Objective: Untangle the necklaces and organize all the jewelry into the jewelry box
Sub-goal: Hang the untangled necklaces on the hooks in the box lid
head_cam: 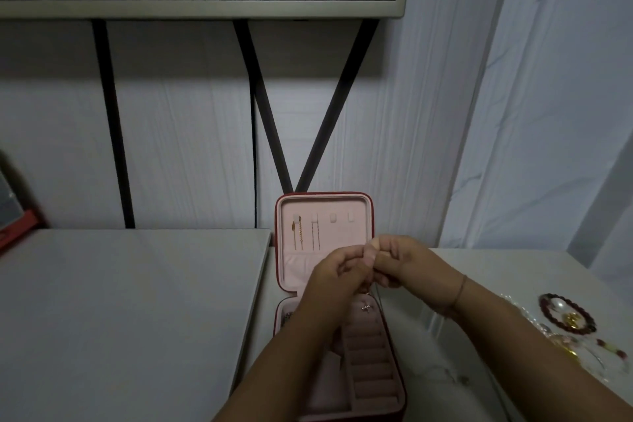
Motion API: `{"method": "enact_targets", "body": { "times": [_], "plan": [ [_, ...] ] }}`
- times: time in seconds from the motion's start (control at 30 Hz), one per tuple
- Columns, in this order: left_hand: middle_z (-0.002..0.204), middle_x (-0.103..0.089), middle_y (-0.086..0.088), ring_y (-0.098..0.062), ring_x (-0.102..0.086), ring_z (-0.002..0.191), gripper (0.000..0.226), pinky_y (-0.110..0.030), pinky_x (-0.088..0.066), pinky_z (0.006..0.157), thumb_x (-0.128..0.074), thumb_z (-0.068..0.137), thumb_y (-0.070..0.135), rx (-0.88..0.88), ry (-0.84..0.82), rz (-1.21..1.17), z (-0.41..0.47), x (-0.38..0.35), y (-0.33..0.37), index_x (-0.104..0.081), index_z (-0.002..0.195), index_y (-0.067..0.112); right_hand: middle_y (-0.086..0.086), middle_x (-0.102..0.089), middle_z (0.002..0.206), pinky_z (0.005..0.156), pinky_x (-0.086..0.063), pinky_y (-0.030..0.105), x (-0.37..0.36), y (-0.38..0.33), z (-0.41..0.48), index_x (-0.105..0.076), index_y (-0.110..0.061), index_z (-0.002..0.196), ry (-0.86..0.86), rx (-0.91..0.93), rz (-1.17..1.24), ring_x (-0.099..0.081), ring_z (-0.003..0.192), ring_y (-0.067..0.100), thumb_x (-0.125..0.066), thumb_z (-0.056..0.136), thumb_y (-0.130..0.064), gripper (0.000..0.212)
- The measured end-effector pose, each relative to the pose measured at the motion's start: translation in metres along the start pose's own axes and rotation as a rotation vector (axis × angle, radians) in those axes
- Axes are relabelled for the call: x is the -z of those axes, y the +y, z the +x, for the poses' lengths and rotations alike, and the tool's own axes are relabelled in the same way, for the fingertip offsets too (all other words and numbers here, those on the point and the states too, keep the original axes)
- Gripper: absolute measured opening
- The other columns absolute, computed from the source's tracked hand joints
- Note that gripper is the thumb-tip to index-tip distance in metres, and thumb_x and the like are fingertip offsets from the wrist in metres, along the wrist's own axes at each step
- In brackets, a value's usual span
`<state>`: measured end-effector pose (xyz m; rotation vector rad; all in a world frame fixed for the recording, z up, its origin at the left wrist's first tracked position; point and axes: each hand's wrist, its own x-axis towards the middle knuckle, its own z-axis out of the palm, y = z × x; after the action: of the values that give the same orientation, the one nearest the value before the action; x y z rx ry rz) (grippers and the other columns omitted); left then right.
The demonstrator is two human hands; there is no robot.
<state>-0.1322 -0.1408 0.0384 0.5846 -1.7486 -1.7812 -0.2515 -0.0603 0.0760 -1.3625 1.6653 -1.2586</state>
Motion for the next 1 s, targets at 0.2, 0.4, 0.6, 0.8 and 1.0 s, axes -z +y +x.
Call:
{"method": "enact_targets", "body": {
  "times": [0.2,0.4,0.6,0.8,1.0],
  "plan": [
    [0.083,-0.072,-0.014,-0.013,-0.064,0.070,0.019,-0.024,-0.053,0.069,-0.068,0.085,0.010,0.082,0.021,-0.069,-0.001,0.022,0.009,-0.066,0.103,0.004,-0.003,-0.062,0.060,0.061,-0.051,0.022,-0.012,-0.004,0.020,-0.068,-0.010,0.080,0.168,0.041,-0.082,-0.056,0.059,0.010,-0.059,0.089,-0.006,0.014],
    [0.076,-0.068,0.009,-0.005,-0.061,0.074,0.008,-0.018,-0.050,0.069,-0.069,0.083,0.019,-0.190,0.399,0.558,0.013,0.047,0.022,-0.072,0.076,0.021,-0.013,-0.065,0.068,0.064,-0.044,0.008,-0.018,-0.010,0.040,-0.073,-0.019,0.079,0.249,0.041,-0.415,-0.058,0.065,-0.001,-0.071,0.083,-0.015,0.006],
    [0.078,-0.059,0.006,-0.017,-0.053,0.079,0.019,-0.032,-0.040,0.074,-0.082,0.069,0.027,-0.467,0.799,0.892,0.031,0.044,0.009,-0.064,0.065,0.024,-0.009,-0.066,0.070,0.069,-0.050,0.021,-0.031,-0.004,0.054,-0.069,-0.021,0.070,0.598,0.005,-0.474,-0.060,0.069,0.005,-0.070,0.084,-0.027,0.015],
    [0.142,-0.046,-0.007,-0.031,-0.045,0.126,0.019,-0.053,-0.041,0.101,-0.078,0.076,0.024,-0.423,0.912,0.594,0.052,0.030,-0.005,-0.059,0.075,0.023,-0.008,-0.061,0.062,0.058,-0.043,0.020,-0.050,-0.002,0.068,-0.060,-0.024,0.065,0.878,-0.053,-0.394,-0.055,0.061,0.008,-0.067,0.085,-0.034,0.024],
    [0.129,-0.047,0.020,-0.004,-0.049,0.107,0.019,-0.008,-0.040,0.081,-0.071,0.082,0.033,-0.364,0.874,0.472,0.060,0.029,-0.017,-0.061,0.085,0.017,-0.005,-0.060,0.065,0.059,-0.041,0.020,-0.056,0.002,0.075,-0.060,-0.021,0.073,0.973,-0.058,-0.441,-0.053,0.061,0.009,-0.064,0.088,-0.038,0.022]
  ]
}}
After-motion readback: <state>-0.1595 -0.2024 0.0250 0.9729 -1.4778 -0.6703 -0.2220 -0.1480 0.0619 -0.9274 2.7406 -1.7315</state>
